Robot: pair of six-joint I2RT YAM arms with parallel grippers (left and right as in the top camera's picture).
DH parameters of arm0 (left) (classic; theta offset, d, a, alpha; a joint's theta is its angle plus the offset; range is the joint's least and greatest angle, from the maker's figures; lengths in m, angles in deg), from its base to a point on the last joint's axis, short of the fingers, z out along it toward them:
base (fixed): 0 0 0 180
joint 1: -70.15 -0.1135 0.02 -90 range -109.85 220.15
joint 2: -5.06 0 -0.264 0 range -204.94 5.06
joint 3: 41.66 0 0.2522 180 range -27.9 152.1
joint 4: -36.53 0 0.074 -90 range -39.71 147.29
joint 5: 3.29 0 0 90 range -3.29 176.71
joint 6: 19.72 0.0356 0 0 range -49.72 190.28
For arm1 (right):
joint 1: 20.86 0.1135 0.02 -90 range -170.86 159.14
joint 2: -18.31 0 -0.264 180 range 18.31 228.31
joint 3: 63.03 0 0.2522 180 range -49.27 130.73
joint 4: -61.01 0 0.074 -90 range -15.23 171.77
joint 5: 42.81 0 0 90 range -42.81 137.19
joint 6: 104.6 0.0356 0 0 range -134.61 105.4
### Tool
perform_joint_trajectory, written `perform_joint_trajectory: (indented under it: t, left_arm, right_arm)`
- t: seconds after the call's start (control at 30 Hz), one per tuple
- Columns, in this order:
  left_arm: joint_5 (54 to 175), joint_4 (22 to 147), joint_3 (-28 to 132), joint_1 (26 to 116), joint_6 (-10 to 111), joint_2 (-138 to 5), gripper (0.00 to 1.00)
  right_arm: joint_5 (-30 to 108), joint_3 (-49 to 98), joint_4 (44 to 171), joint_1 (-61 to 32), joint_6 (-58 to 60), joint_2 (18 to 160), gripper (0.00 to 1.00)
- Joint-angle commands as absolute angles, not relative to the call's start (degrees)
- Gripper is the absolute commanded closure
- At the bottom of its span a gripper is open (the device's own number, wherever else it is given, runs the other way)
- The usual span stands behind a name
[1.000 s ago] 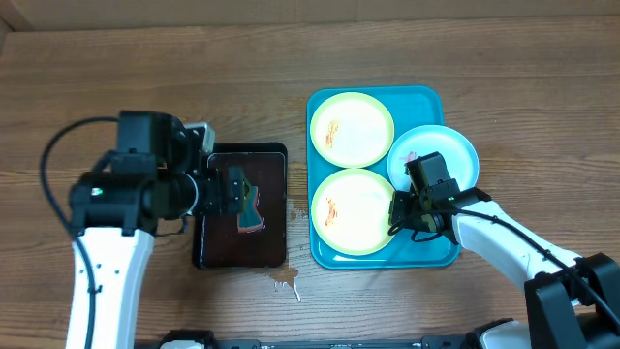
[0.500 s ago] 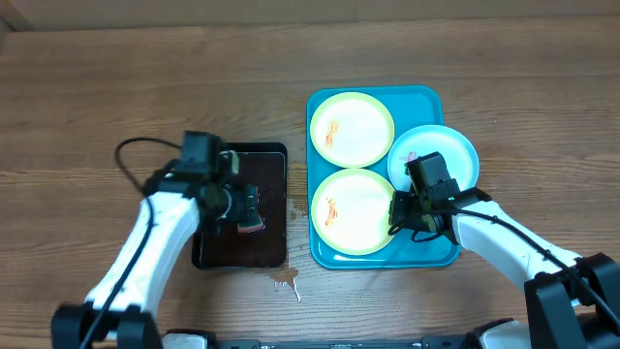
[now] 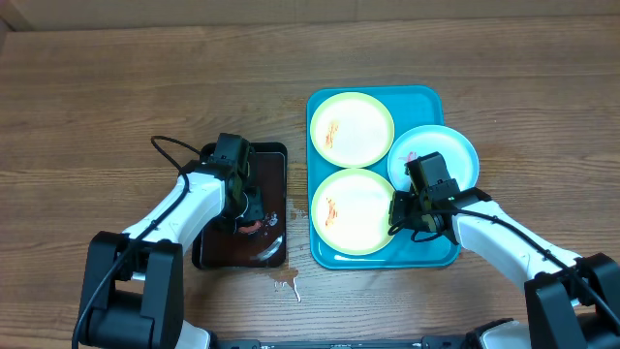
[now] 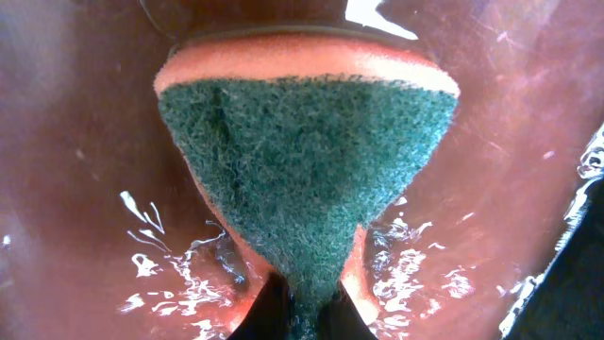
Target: Clean dirty plates on tray and stack at the side
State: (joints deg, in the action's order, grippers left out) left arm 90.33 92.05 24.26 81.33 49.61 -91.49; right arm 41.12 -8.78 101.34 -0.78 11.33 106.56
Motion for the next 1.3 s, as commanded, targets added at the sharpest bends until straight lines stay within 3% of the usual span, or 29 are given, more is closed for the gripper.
perform_joint_trajectory:
  t: [0.0,0.17,0.2,0.23,0.3,0.4,0.53,0.83,0.97,1.07,1.1,1.27]
  left_arm:
    - [90.4,93.4,26.5,81.3,49.1,-92.5,0.96]
    - [90.0,100.2,32.5,81.3,51.9,-91.1,0.96]
    - [90.1,101.5,33.6,81.3,52.2,-91.0,0.92]
    - [90.1,102.6,34.4,81.3,52.4,-91.0,0.76]
    - [90.1,104.0,34.8,81.3,52.8,-91.0,0.54]
    - [90.0,104.4,33.9,81.3,53.6,-91.2,0.33]
    - [87.1,102.0,32.3,81.3,53.6,-91.2,0.28]
    - [85.3,92.0,27.9,81.3,52.9,-91.2,0.59]
    - [85.2,91.7,26.4,81.3,52.5,-91.2,0.66]
    - [85.2,91.7,25.8,81.3,53.4,-91.2,0.84]
    - [85.2,91.6,25.7,81.3,53.6,-91.2,0.96]
    - [85.2,95.1,29.0,81.3,55.1,-91.1,0.96]
  right_arm:
    - [43.1,-8.7,102.1,-0.6,12.0,107.2,0.96]
    - [43.1,-8.7,102.1,-0.6,12.0,107.2,0.96]
    - [43.0,-8.7,102.1,-0.6,12.0,107.2,0.96]
    - [43.1,-8.7,102.1,-0.6,12.0,107.2,0.96]
    - [43.1,-8.7,102.1,-0.6,12.0,107.2,0.96]
    - [43.1,-8.7,102.3,-0.6,12.0,107.2,0.96]
    - [43.1,-8.7,102.5,-0.6,12.0,107.2,0.96]
    - [43.0,-8.7,102.5,-0.6,12.0,107.2,0.96]
    - [43.0,-8.7,102.9,-0.6,12.0,107.2,0.96]
    - [43.0,-8.7,103.2,-0.7,12.0,107.2,0.96]
    - [43.0,-8.7,103.3,-0.6,12.0,107.2,0.96]
    - [43.1,-8.7,103.9,-0.7,12.0,107.2,0.96]
